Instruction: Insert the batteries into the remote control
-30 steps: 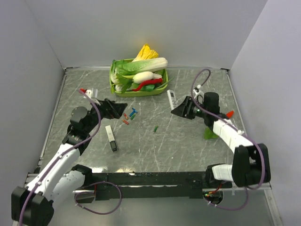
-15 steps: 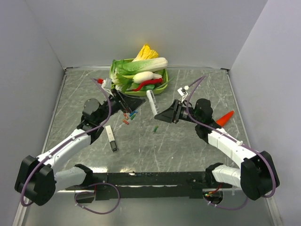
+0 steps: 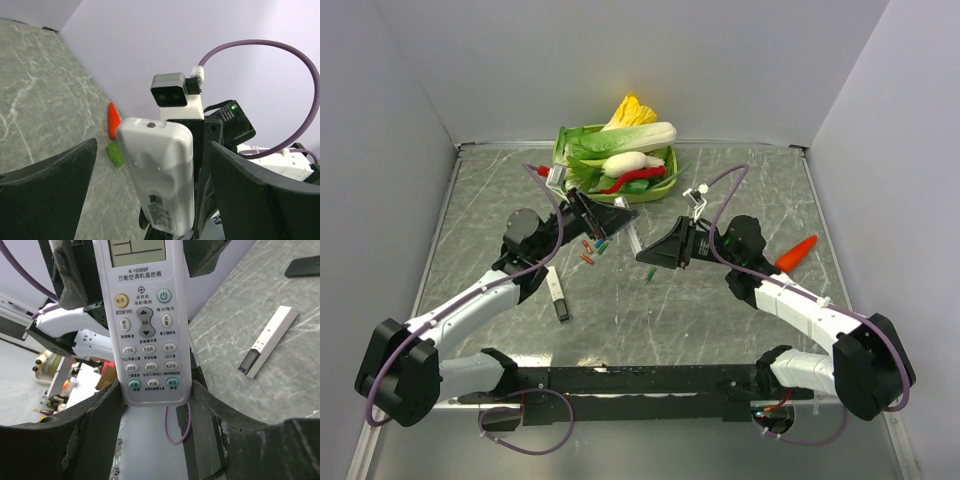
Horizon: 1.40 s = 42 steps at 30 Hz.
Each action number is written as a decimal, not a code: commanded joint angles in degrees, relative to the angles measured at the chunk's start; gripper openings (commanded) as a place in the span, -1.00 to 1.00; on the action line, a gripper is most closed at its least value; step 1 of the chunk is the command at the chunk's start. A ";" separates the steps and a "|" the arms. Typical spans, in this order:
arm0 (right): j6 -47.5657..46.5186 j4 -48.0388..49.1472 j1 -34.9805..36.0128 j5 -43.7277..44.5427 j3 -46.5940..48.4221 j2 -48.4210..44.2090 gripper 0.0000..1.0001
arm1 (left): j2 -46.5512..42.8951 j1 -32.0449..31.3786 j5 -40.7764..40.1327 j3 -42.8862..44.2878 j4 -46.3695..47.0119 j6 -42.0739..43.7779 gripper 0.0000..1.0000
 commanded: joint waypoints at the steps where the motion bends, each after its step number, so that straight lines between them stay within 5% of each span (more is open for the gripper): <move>1: 0.71 5.33 0.98 -0.47 0.04 0.32 -1.00 | 0.80 -0.87 2.63 1.30 3.33 -3.14 0.81; 5: 0.98 6.57 1.16 -0.56 -0.66 0.85 -0.96 | 0.46 -1.05 2.64 1.21 2.89 -5.50 0.42; 6: 0.37 5.78 1.42 -0.56 -0.40 0.67 -0.92 | 0.02 -1.14 1.67 1.13 2.37 -5.77 0.20; 8: -3.67 0.72 1.77 0.14 -0.05 -0.20 -0.72 | -1.91 -1.23 -3.48 0.86 -2.10 -6.13 -0.15; 9: -6.73 -1.23 1.95 1.28 0.39 -0.64 -0.65 | -2.70 -1.31 -5.70 0.95 -4.99 -6.04 -0.53; 12: -12.88 -8.53 2.83 4.61 1.62 -2.92 -0.18 | -6.04 -1.75 -16.56 2.44 -17.74 -7.09 -0.94; 15: -20.17 -16.26 4.66 11.35 3.12 -5.65 0.47 | -8.24 -2.19 -24.14 4.20 -29.34 -10.95 -0.98; 18: -27.38 -20.93 7.12 17.70 3.91 -8.55 0.69 | -9.47 -2.54 -25.58 4.64 -35.25 -16.83 -0.98; 22: -35.04 -22.08 10.12 24.47 4.17 -10.22 0.69 | -9.74 -2.63 -25.15 3.41 -36.31 -24.30 -0.98; 32: -46.39 -20.24 15.83 33.36 4.96 -7.68 0.64 | -9.04 -3.25 -23.12 5.78 -38.07 -27.22 -0.98; 42: -52.55 -18.48 20.23 39.34 9.09 -2.32 0.36 | -9.13 -3.60 -22.33 5.08 -38.33 -28.19 -0.97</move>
